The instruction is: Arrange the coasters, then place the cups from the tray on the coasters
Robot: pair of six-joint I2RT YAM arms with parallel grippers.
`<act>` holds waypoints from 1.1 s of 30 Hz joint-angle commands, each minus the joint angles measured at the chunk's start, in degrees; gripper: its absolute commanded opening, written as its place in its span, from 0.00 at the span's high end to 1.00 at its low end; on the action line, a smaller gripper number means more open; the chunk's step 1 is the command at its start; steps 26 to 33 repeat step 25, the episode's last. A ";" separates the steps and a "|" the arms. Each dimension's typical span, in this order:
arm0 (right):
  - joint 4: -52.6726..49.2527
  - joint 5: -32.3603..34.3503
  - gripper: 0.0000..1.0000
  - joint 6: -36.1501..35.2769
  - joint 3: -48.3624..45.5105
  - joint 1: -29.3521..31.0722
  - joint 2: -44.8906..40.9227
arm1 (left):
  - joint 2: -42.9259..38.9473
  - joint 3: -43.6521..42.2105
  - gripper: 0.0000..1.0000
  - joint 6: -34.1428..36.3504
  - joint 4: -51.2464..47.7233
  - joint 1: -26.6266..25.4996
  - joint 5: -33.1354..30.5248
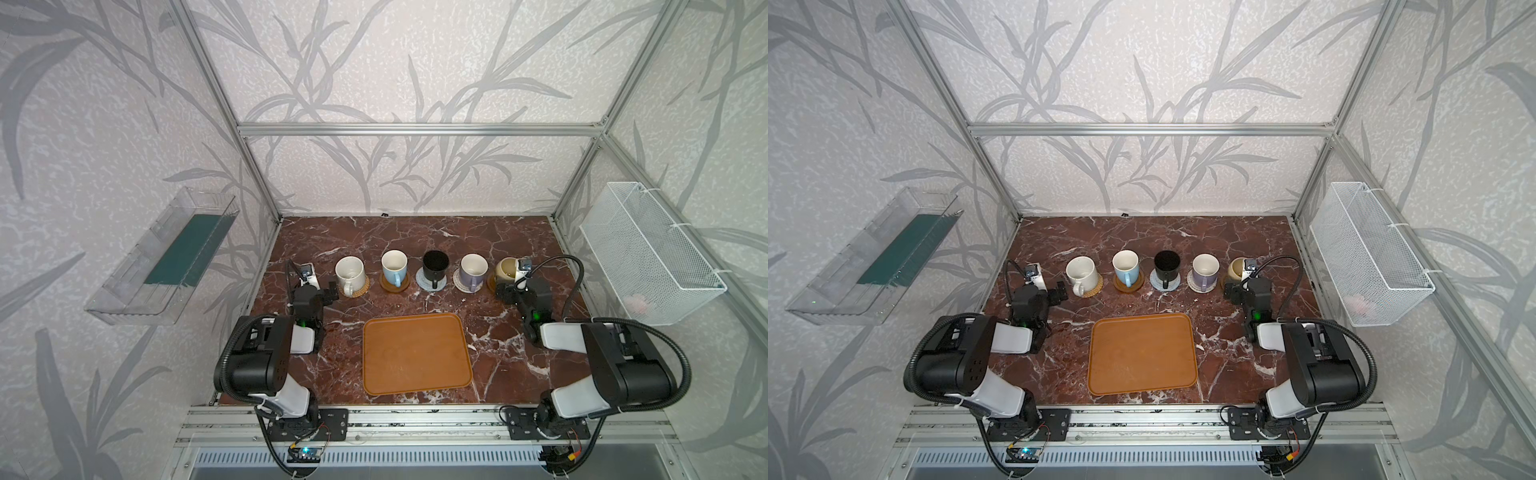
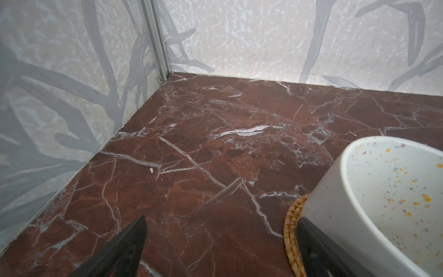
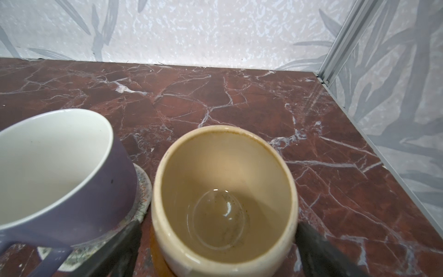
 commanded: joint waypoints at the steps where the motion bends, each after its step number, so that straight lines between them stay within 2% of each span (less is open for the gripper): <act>1: 1.61 -2.36 0.01 -1.05 0.08 -0.29 -0.11 | -0.53 2.34 0.01 0.50 -3.86 0.63 2.65; 2: -2.47 -2.59 0.01 -1.34 1.21 -0.29 -1.46 | -0.54 2.33 0.01 0.50 -3.91 0.68 2.72; 6: 3.82 -3.18 0.01 -2.00 -0.18 -0.20 0.68 | -0.50 2.28 0.01 0.46 -3.89 0.71 2.68; 11: -1.07 -3.18 0.01 -1.93 1.02 -0.20 -0.92 | -0.49 2.27 0.01 0.46 -3.64 0.56 1.79; 33: -1.21 -3.09 0.01 -2.54 1.26 0.23 -0.79 | -0.46 2.25 0.01 0.61 -3.67 0.55 2.11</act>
